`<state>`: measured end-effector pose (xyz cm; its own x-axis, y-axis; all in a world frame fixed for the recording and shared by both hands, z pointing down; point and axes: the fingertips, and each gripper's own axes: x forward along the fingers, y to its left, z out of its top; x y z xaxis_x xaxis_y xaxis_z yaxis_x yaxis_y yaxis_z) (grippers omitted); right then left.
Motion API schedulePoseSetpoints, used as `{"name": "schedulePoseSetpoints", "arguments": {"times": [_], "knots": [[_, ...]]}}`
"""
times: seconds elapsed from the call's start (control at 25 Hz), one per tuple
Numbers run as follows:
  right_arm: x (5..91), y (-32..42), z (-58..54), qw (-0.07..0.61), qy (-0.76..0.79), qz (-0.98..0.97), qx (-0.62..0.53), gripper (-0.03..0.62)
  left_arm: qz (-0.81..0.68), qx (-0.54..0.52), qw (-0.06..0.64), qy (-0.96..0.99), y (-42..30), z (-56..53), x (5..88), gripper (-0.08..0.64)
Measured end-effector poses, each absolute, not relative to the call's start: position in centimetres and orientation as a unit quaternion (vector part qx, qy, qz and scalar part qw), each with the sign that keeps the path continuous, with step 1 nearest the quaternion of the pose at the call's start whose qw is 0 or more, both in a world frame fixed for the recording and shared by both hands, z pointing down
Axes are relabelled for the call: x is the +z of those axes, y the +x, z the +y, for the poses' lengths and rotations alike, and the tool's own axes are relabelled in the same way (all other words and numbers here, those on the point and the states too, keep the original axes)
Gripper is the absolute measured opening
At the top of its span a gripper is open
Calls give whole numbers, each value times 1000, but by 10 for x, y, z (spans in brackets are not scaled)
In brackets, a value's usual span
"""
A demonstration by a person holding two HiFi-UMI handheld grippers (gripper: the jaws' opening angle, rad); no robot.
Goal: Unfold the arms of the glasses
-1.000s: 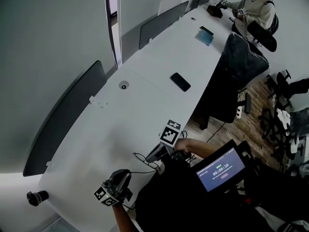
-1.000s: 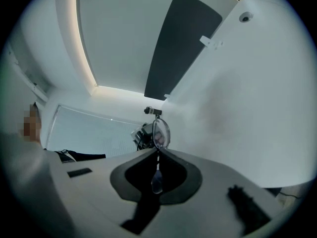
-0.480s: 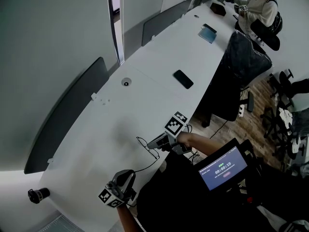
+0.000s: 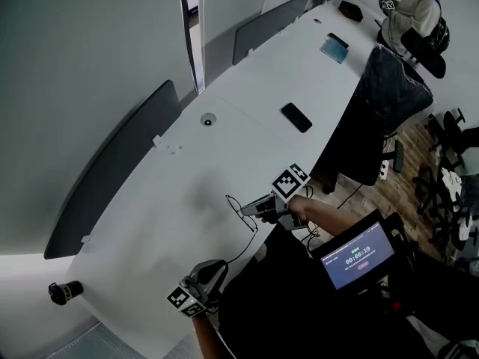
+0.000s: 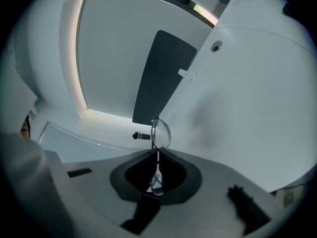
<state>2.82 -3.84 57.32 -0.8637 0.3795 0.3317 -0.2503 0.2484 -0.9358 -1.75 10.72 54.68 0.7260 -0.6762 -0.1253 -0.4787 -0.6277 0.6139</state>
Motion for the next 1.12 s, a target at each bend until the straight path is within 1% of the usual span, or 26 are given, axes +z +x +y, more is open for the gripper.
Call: {"name": "schedulePoseSetpoints", "arguments": {"times": [0.2, 0.28, 0.4, 0.48, 0.6, 0.68, 0.76, 0.88, 0.96, 1.12], "knots": [[577, 28, -35, 258, -40, -746, 612, 17, -339, -178, 281, 880, -20, 110, 549, 34], [577, 27, -32, 261, -49, -746, 611, 17, -347, -174, 280, 878, -26, 111, 548, 53], [576, 27, -25, 271, -65, -748, 602, 17, -375, -164, 278, 869, -47, 112, 543, 237], [574, 27, -18, 286, -82, -757, 582, 16, -406, -160, 267, 859, -70, 110, 535, 299], [572, 25, -7, 312, -102, -771, 545, 17, -443, -156, 270, 840, -101, 100, 532, 299], [569, 21, -2, 327, -110, -780, 522, 17, -435, -164, 284, 838, -105, 86, 534, 295], [562, 13, 5, 331, -119, -786, 509, 17, -419, -163, 307, 839, -95, 67, 544, 296], [552, -1, 11, 327, -128, -791, 501, 17, -381, -91, 341, 855, -59, 50, 579, 295], [551, -6, 13, 332, -126, -796, 490, 17, -345, -67, 346, 870, -38, 47, 586, 280], [551, -10, 15, 342, -121, -811, 458, 17, -319, -115, 363, 868, -27, 38, 562, 273]]}}
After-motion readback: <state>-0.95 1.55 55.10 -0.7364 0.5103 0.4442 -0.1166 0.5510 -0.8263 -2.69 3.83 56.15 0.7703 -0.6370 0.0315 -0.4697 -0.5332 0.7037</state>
